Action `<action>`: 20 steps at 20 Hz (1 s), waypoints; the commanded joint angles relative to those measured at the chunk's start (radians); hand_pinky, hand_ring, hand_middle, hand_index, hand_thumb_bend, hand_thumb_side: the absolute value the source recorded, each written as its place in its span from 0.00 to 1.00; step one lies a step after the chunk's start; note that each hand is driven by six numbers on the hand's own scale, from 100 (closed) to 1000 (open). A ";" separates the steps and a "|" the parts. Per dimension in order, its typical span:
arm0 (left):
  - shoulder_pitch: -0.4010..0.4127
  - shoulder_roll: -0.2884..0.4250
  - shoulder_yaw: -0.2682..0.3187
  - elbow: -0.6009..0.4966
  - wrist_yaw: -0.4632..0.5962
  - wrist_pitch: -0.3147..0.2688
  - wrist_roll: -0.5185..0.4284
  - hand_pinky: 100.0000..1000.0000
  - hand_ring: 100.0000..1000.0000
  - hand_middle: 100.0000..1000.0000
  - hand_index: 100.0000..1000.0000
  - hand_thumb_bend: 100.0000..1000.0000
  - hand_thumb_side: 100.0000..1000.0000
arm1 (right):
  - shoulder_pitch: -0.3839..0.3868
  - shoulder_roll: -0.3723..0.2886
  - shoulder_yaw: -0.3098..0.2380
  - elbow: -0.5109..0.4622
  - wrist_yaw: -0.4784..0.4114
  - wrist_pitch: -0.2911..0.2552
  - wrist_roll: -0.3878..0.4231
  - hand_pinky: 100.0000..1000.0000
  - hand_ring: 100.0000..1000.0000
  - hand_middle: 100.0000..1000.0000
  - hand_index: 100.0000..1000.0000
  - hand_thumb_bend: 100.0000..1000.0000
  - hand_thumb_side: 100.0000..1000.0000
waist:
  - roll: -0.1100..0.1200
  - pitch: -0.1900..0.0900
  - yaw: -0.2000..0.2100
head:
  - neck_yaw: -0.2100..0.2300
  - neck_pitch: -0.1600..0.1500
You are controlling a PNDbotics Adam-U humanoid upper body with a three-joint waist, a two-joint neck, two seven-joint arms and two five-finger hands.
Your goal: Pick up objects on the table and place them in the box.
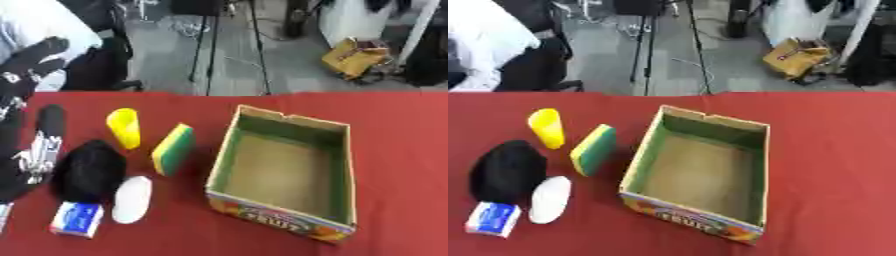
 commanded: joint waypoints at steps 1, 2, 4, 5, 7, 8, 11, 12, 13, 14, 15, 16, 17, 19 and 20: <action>-0.019 0.018 -0.002 -0.015 -0.001 -0.003 -0.008 0.91 0.99 0.87 1.00 0.00 0.67 | -0.009 -0.013 -0.004 -0.011 -0.008 0.003 0.001 0.82 0.75 0.54 0.57 0.00 1.00 | 0.003 -0.017 -0.002 | -0.005 -0.015; -0.020 0.018 -0.002 -0.015 -0.001 -0.003 -0.010 0.91 0.99 0.87 1.00 0.00 0.67 | -0.010 -0.013 -0.004 -0.011 -0.008 0.003 0.001 0.82 0.75 0.54 0.57 0.00 1.00 | 0.004 -0.017 -0.003 | -0.006 -0.016; -0.023 0.018 -0.003 -0.016 0.000 -0.003 -0.013 0.91 0.99 0.87 1.00 0.00 0.67 | -0.009 -0.013 -0.004 -0.011 -0.008 0.005 0.002 0.82 0.75 0.54 0.57 0.00 1.00 | 0.006 -0.018 -0.004 | -0.009 -0.017; -0.026 0.018 -0.004 -0.016 0.000 -0.003 -0.014 0.91 0.99 0.87 1.00 0.00 0.67 | -0.010 -0.013 -0.004 -0.011 -0.008 0.007 0.002 0.82 0.75 0.54 0.57 0.00 1.00 | 0.006 -0.018 -0.004 | -0.009 -0.017; -0.029 0.019 -0.005 -0.016 -0.002 -0.004 -0.018 0.91 0.99 0.87 1.00 0.00 0.67 | -0.010 -0.013 -0.004 -0.011 -0.007 0.009 0.003 0.82 0.75 0.54 0.57 0.00 1.00 | 0.008 -0.018 -0.005 | -0.010 -0.018; -0.031 0.020 -0.006 -0.016 -0.004 -0.004 -0.020 0.91 0.99 0.87 1.00 0.00 0.66 | -0.010 -0.012 -0.003 -0.011 -0.007 0.010 0.004 0.82 0.75 0.54 0.57 0.00 1.00 | 0.009 -0.018 -0.005 | -0.010 -0.018; -0.039 0.047 -0.010 -0.012 -0.037 -0.021 -0.045 0.91 0.98 0.88 1.00 0.00 0.58 | -0.010 -0.014 -0.003 -0.011 -0.007 0.012 0.005 0.82 0.75 0.54 0.57 0.00 1.00 | 0.012 -0.019 -0.007 | -0.015 -0.016; -0.043 0.057 -0.010 -0.009 -0.055 -0.033 -0.054 0.91 0.98 0.88 1.00 0.00 0.55 | -0.010 -0.014 -0.003 -0.011 -0.007 0.013 0.005 0.82 0.75 0.54 0.57 0.00 1.00 | 0.013 -0.019 -0.008 | -0.016 -0.015; -0.051 0.082 -0.011 -0.007 -0.089 -0.053 -0.064 0.91 0.97 0.87 1.00 0.00 0.49 | -0.009 -0.015 -0.003 -0.011 -0.007 0.015 0.005 0.82 0.75 0.54 0.57 0.00 1.00 | 0.016 -0.021 -0.007 | -0.018 -0.013; -0.056 0.098 -0.012 -0.002 -0.124 -0.072 -0.065 0.91 0.97 0.87 1.00 0.00 0.47 | -0.009 -0.015 -0.003 -0.011 -0.006 0.017 0.006 0.82 0.75 0.54 0.57 0.00 1.00 | 0.018 -0.021 -0.007 | -0.019 -0.012; -0.064 0.122 -0.014 -0.002 -0.172 -0.100 -0.067 0.91 0.96 0.86 1.00 0.00 0.34 | -0.008 -0.016 -0.003 -0.011 -0.005 0.019 0.006 0.82 0.75 0.54 0.57 0.00 1.00 | 0.021 -0.022 -0.006 | -0.022 -0.011; -0.069 0.137 -0.016 0.001 -0.223 -0.127 -0.064 0.91 0.95 0.86 1.00 0.00 0.32 | -0.008 -0.016 -0.002 -0.011 -0.004 0.021 0.007 0.82 0.75 0.54 0.57 0.00 1.00 | 0.022 -0.023 -0.006 | -0.024 -0.010; -0.074 0.157 -0.020 0.002 -0.276 -0.156 -0.057 0.91 0.94 0.85 1.00 0.00 0.23 | -0.008 -0.016 -0.001 -0.011 -0.003 0.024 0.008 0.82 0.75 0.54 0.57 0.00 1.00 | 0.025 -0.023 -0.006 | -0.027 -0.011; -0.079 0.179 -0.031 0.013 -0.364 -0.200 -0.027 0.91 0.93 0.84 1.00 0.00 0.22 | -0.010 -0.017 0.000 -0.011 -0.003 0.028 0.010 0.82 0.75 0.54 0.57 0.00 1.00 | 0.028 -0.024 -0.007 | -0.030 -0.012; -0.080 0.184 -0.036 0.021 -0.397 -0.214 -0.008 0.91 0.93 0.84 1.00 0.00 0.23 | -0.011 -0.017 0.001 -0.011 -0.004 0.029 0.011 0.82 0.75 0.54 0.57 0.00 1.00 | 0.029 -0.024 -0.007 | -0.031 -0.012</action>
